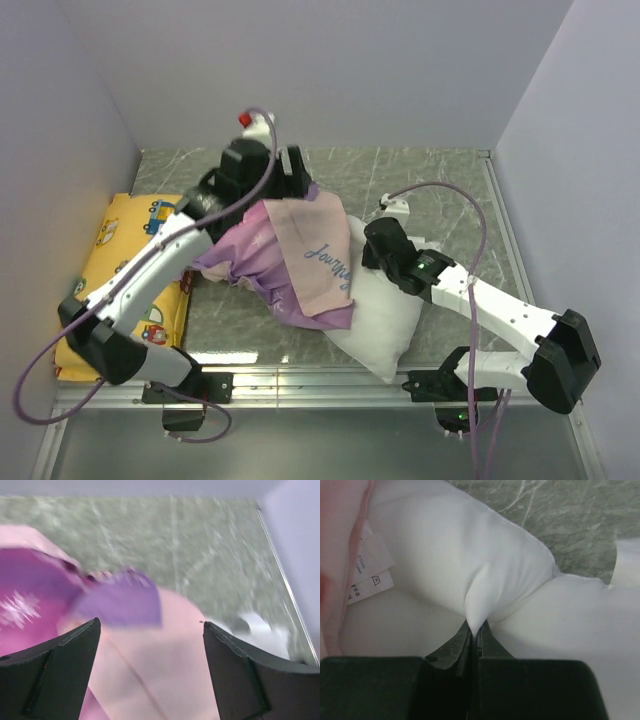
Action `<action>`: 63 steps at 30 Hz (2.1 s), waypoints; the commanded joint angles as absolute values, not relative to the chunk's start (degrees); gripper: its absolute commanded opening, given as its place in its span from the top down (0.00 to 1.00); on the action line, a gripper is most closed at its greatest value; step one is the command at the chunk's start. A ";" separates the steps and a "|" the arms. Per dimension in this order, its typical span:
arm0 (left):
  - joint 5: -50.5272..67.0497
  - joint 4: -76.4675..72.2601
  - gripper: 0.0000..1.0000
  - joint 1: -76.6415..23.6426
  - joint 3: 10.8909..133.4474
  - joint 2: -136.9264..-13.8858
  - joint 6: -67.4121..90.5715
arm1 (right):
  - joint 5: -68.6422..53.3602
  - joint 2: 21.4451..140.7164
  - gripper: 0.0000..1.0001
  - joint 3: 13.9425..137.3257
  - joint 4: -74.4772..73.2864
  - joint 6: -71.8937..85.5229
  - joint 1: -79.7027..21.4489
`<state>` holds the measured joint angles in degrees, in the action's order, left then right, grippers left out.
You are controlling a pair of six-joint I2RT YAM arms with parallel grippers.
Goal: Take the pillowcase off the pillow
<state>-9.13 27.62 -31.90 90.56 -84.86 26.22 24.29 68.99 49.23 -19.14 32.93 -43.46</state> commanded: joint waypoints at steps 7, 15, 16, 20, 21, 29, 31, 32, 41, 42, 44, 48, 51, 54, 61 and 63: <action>-11.24 21.53 0.02 -42.63 66.98 -79.18 26.98 | 25.05 67.59 1.00 53.87 -23.11 29.80 -40.61; -30.06 27.78 0.92 -38.16 67.85 -79.37 33.22 | 26.98 64.25 1.00 55.81 -26.72 27.95 -34.73; -30.23 27.51 0.96 -36.84 66.89 -78.41 34.01 | 26.90 63.64 1.00 56.07 -27.41 27.60 -33.15; -30.58 25.67 0.99 -29.19 64.60 -72.52 34.36 | 24.88 61.00 1.00 58.09 -29.62 25.67 -24.54; -31.11 25.93 0.99 -28.22 64.25 -71.99 34.71 | 24.09 60.74 1.00 58.53 -29.71 24.79 -20.95; -24.27 18.73 1.00 -23.64 56.61 -69.34 37.26 | 13.64 62.93 1.00 62.31 -30.41 23.11 -12.22; -19.26 14.79 0.99 -23.91 53.81 -70.39 37.87 | 13.09 62.93 0.86 61.62 -29.71 22.94 -13.79; -18.20 13.37 1.00 -23.99 52.83 -70.49 38.05 | 13.62 62.49 0.75 61.61 -29.62 22.85 -14.58; -13.54 5.63 0.99 -29.61 48.52 -74.97 40.16 | 15.65 61.43 0.21 69.69 -31.28 17.41 -32.29; -13.36 5.28 0.99 -29.97 48.43 -75.41 40.43 | 16.34 62.57 0.21 71.00 -31.90 17.32 -35.21; -13.88 5.27 1.00 -30.85 48.78 -76.55 40.69 | 20.12 66.43 0.19 71.28 -33.39 17.40 -43.46; -15.02 6.32 1.00 -30.85 49.57 -76.91 41.13 | 23.37 72.68 0.16 65.86 -32.36 21.61 -48.60; -17.84 7.64 0.99 -30.68 50.18 -76.82 41.48 | 26.01 75.93 0.13 60.32 -29.28 24.87 -48.34; -16.71 7.91 0.99 -28.13 49.57 -76.38 42.36 | 25.06 77.78 0.16 57.40 -25.77 25.49 -46.50; -7.74 6.50 1.00 -14.78 50.79 -74.97 41.93 | 16.89 77.53 1.00 52.57 -20.57 25.84 -35.62; -6.42 7.73 0.91 -14.50 54.21 -75.32 41.23 | 11.55 75.34 1.00 51.60 -18.56 25.93 -33.67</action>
